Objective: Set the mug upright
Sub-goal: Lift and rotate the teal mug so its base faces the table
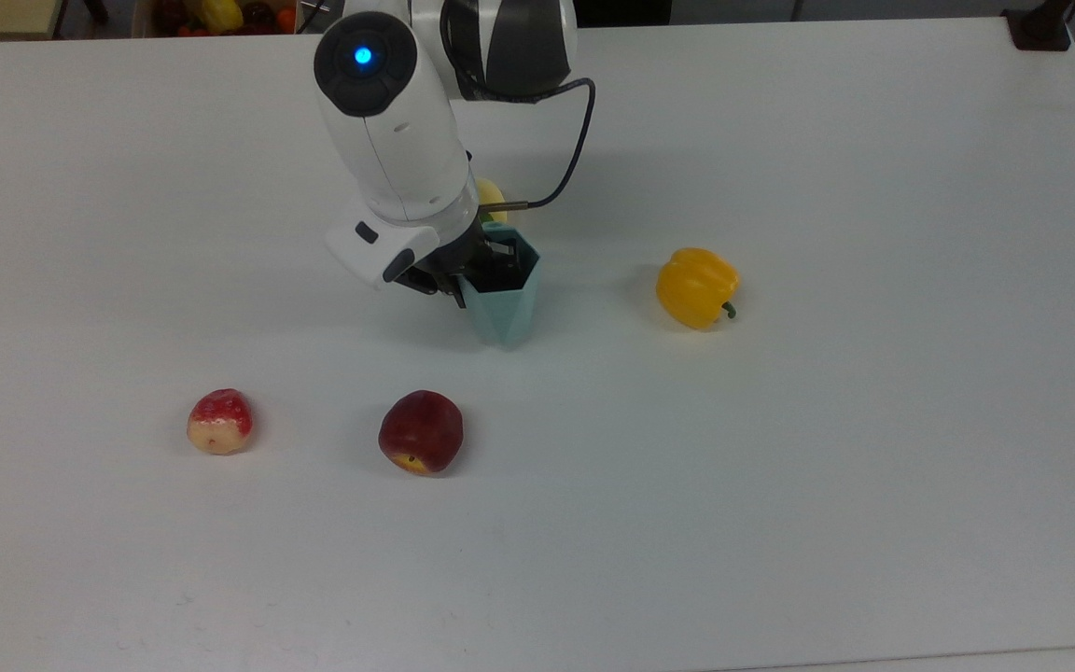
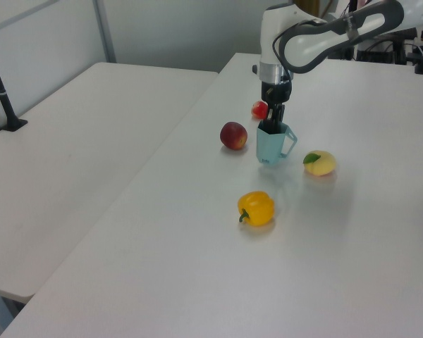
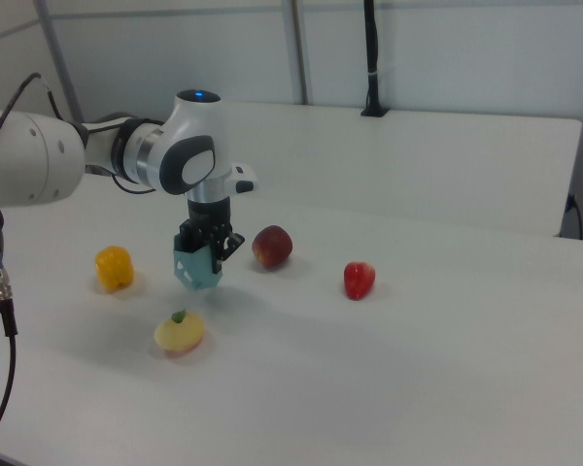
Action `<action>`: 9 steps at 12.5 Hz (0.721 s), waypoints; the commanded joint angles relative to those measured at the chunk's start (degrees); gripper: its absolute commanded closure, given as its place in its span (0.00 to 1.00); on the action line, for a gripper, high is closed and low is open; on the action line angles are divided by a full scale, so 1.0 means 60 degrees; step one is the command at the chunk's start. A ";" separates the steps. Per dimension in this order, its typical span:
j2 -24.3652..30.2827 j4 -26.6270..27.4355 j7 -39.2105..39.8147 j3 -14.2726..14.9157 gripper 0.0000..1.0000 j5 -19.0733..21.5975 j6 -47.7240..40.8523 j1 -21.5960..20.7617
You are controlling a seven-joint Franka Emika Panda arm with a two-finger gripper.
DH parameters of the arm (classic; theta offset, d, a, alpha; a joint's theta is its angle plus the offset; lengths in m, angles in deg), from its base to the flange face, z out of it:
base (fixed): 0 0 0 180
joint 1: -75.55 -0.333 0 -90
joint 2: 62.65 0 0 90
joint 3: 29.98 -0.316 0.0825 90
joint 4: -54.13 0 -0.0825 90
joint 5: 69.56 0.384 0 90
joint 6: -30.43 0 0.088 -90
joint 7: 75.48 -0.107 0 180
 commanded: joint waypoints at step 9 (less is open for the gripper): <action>-0.0796 -0.0814 0.0930 -0.0031 0.00 0.0600 0.0116 -0.0404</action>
